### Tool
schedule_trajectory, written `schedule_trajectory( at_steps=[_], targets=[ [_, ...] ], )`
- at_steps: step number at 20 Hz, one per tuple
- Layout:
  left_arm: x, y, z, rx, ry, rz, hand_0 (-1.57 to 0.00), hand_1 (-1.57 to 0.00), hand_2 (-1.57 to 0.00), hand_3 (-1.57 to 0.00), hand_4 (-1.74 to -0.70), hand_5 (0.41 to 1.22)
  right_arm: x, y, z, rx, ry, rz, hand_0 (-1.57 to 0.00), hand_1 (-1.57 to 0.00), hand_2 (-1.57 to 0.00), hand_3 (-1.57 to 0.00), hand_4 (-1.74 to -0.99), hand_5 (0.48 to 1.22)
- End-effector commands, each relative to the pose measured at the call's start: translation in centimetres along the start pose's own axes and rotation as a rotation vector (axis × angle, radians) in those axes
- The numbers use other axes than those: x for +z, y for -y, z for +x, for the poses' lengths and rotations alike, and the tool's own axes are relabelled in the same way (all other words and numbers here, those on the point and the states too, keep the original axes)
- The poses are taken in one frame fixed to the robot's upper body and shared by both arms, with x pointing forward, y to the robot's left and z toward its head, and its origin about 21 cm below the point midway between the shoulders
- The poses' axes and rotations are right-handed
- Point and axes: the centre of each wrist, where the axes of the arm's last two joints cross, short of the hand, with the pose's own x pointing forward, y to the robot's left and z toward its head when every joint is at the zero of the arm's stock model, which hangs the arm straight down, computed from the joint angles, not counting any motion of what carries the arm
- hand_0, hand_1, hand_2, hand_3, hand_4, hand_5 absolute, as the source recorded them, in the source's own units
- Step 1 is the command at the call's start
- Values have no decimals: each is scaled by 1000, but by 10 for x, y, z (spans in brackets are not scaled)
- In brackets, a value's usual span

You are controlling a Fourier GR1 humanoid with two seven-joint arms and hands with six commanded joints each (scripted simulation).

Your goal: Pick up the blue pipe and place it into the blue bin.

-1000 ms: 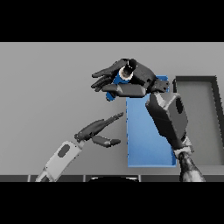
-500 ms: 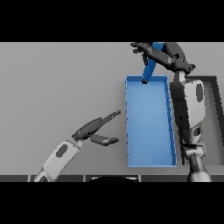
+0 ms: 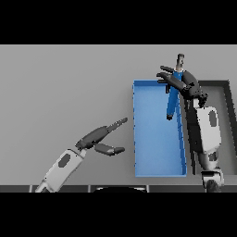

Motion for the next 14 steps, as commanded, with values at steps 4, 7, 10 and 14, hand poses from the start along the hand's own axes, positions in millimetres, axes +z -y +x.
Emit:
schedule_trajectory(
  at_steps=[4,7,10,14],
  targets=[
    [0,1,-1,0,-8,-2,1,1,1,1,-827,472,7,1,-37,44,-138,-15,-1571,-1571,-1571,-1041,-1603,1221],
    [-2,-1,1,-7,-15,0,1,1,1,1,-826,474,8,-4,-60,85,-256,-33,-1571,-1571,-1571,-869,-1617,1194],
    [0,1,0,1,-14,1,1,1,1,1,-830,476,5,-6,-77,15,-399,-59,-1172,-1106,-1066,-646,-1477,1178],
    [-3,4,2,1,-6,-1,1,1,1,1,-826,477,5,-12,-72,36,-483,-7,-479,-452,-436,-264,-1264,1139]
  ],
)
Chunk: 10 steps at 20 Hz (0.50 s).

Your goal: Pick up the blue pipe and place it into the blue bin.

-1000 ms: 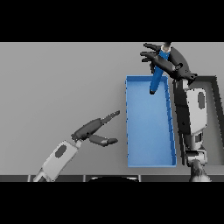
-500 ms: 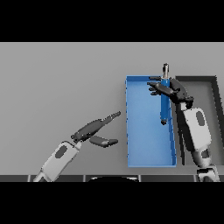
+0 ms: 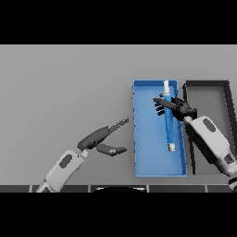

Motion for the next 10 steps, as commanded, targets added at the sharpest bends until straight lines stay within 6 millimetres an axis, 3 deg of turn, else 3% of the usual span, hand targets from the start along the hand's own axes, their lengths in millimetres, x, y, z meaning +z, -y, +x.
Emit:
schedule_trajectory(
  at_steps=[1,5,10],
  targets=[
    [2,-1,-1,-4,-2,2,1,1,1,1,-827,477,4,1,1,64,4,6,-383,-362,-349,-211,-1234,1091],
    [4,-1,-1,-1,-11,5,1,1,1,1,-831,473,8,-8,3,235,4,5,-157,-148,-142,-86,-1196,933],
    [4,-1,1,0,-8,8,1,1,1,1,-829,471,7,-12,2,263,1,-12,-63,-48,-46,-27,-1188,818]
  ],
)
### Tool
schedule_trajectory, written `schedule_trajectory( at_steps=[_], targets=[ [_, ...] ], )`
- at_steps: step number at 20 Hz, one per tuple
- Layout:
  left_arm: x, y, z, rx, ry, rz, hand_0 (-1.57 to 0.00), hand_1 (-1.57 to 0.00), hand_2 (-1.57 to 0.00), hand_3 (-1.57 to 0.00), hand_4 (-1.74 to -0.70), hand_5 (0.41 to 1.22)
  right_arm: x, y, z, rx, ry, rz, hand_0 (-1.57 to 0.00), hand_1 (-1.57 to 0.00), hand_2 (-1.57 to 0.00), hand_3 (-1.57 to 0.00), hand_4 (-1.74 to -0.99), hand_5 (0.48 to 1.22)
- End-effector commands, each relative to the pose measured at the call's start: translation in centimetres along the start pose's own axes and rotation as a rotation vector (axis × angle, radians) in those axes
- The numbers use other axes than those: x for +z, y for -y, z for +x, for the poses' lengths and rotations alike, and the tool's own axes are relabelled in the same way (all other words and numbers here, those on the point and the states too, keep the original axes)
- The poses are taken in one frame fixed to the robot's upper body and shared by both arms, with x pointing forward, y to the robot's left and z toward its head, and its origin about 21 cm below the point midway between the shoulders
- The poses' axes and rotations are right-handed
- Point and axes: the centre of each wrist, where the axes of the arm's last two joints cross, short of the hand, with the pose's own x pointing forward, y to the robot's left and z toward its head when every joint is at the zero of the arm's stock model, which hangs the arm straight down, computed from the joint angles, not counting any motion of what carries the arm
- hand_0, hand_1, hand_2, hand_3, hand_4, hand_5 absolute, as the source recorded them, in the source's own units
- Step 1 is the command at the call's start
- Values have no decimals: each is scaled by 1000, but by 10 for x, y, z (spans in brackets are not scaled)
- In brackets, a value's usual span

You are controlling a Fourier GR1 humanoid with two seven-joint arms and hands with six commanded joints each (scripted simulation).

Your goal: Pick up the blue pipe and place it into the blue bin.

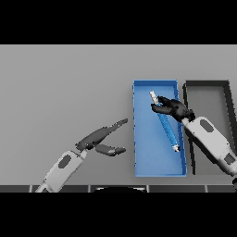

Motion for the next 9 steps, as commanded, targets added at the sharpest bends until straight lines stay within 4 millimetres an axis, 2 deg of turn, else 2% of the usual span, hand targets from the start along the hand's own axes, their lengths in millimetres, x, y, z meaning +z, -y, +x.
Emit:
schedule_trajectory(
  at_steps=[1,5,9],
  targets=[
    [-1,1,0,0,-1,-3,1,1,1,1,-829,471,0,0,3,6,1,-11,-50,-38,-37,-22,-1182,807],
    [1,0,2,-12,4,2,1,1,1,1,-826,471,-1,2,-5,13,16,-17,-20,-15,-14,-8,-1186,774],
    [-3,4,3,-21,-8,-1,1,1,1,1,-826,474,2,0,2,29,20,1,-20,-15,-14,-8,-1186,769]
  ],
)
